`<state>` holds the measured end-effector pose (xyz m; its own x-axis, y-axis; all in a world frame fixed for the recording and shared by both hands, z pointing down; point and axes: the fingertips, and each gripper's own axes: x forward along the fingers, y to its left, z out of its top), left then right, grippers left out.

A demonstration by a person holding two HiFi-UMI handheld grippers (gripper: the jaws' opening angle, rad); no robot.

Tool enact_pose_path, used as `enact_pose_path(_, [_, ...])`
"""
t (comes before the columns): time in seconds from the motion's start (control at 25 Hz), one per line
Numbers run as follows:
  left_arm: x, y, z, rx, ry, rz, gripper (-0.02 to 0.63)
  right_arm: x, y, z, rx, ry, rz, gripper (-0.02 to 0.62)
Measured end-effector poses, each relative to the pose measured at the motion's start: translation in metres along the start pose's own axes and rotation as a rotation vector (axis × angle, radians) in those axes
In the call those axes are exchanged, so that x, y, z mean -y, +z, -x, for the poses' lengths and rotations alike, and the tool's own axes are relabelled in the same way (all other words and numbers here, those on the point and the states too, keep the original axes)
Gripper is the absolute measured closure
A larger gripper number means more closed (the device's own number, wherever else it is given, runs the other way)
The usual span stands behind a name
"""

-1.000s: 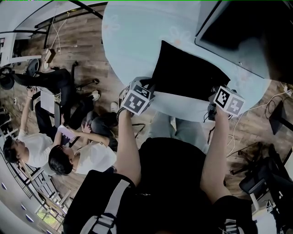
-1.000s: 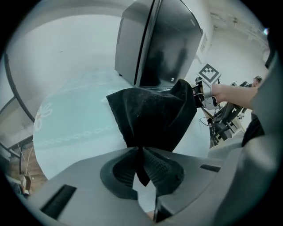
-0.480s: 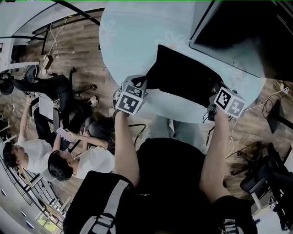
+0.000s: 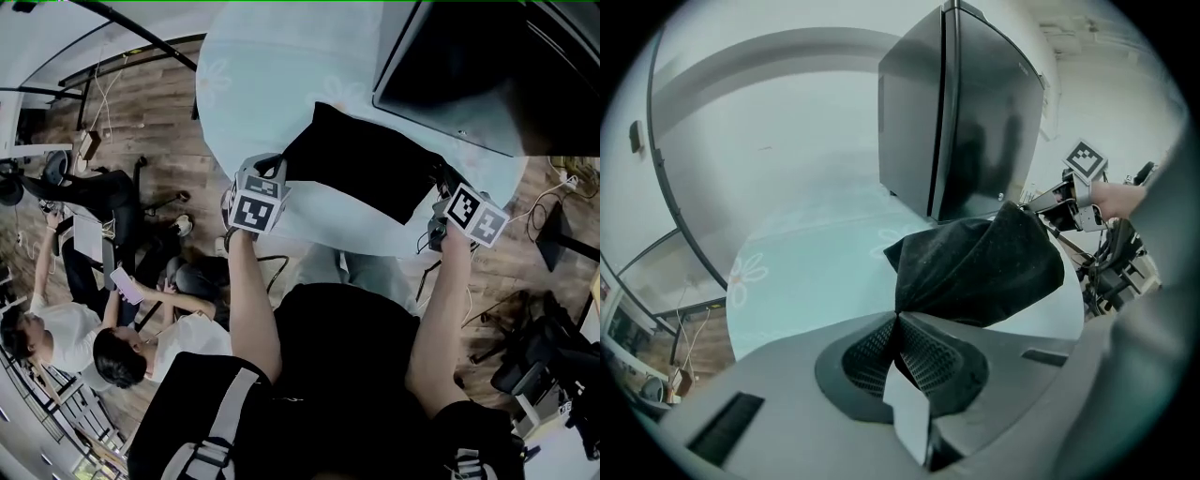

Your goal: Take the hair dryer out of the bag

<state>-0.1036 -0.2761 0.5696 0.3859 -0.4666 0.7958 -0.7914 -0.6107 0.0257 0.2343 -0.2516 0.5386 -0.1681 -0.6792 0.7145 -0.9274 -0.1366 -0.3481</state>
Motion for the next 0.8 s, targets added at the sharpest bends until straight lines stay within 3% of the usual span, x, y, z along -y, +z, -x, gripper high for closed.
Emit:
enact_pose_path(0.56, [-0.035, 0.008, 0.016, 0.075, 0.115, 0.032, 0.592, -0.004, 0.027, 0.018, 0.088, 0.018, -0.043, 0.565])
enact_pose_path(0.8, [-0.061, 0.000, 0.029, 0.076, 0.191, 0.085, 0.594, -0.015, 0.041, 0.016, 0.107, 0.037, -0.014, 0.565])
